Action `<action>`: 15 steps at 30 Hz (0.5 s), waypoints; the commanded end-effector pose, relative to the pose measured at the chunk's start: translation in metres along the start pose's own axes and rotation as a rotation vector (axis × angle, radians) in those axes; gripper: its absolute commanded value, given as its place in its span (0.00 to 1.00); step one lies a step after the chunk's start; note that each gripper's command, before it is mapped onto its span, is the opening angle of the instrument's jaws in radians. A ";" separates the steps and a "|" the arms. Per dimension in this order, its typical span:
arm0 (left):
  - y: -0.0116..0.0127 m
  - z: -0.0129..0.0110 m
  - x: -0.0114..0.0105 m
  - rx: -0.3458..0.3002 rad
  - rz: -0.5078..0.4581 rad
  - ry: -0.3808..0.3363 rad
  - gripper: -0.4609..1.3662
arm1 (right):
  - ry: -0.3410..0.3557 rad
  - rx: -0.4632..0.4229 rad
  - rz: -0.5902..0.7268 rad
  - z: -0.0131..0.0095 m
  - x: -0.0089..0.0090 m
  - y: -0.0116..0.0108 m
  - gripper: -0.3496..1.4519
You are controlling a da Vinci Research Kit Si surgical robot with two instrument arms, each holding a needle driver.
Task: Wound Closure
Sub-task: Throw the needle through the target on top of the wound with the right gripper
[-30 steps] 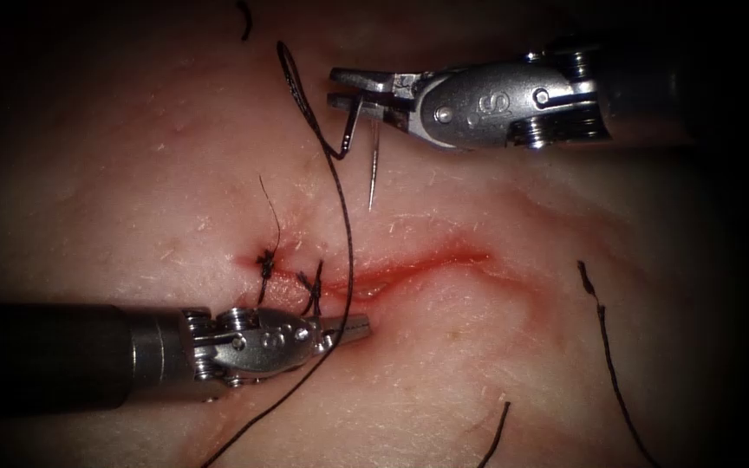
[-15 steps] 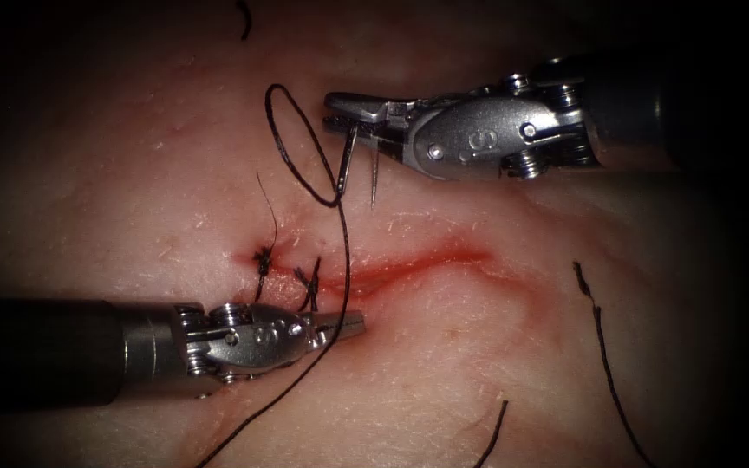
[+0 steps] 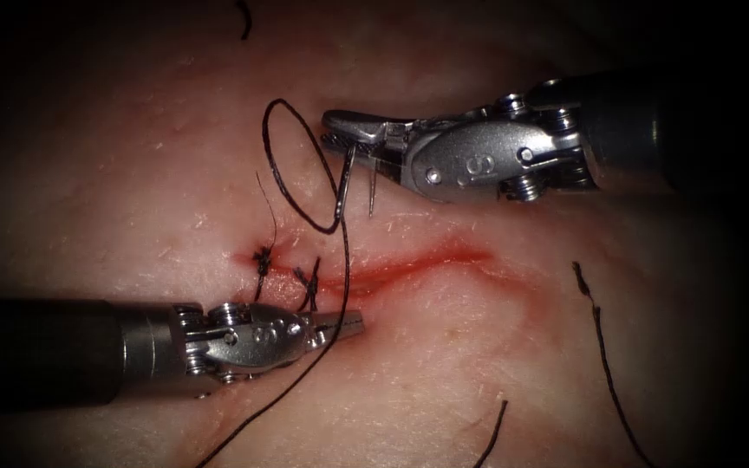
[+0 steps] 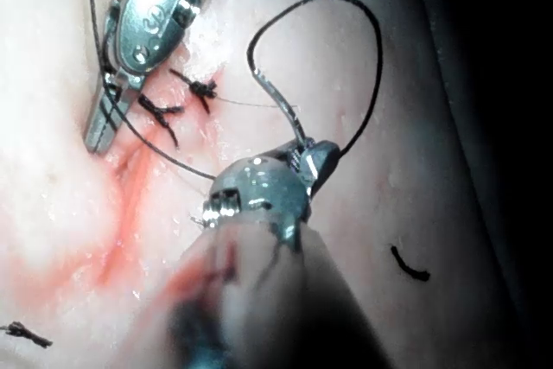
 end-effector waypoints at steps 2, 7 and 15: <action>0.0000 0.0000 0.0000 -0.011 0.000 0.001 0.06 | 0.003 -0.008 -0.015 -0.0003 0.0000 -0.0003 0.00; 0.0000 0.0000 0.0000 -0.011 0.000 0.001 0.06 | 0.006 -0.011 -0.032 -0.0005 0.0000 -0.0010 0.00; 0.0001 0.0000 0.0000 -0.010 -0.007 0.000 0.06 | 0.008 -0.011 -0.045 -0.0006 0.0002 -0.0011 0.00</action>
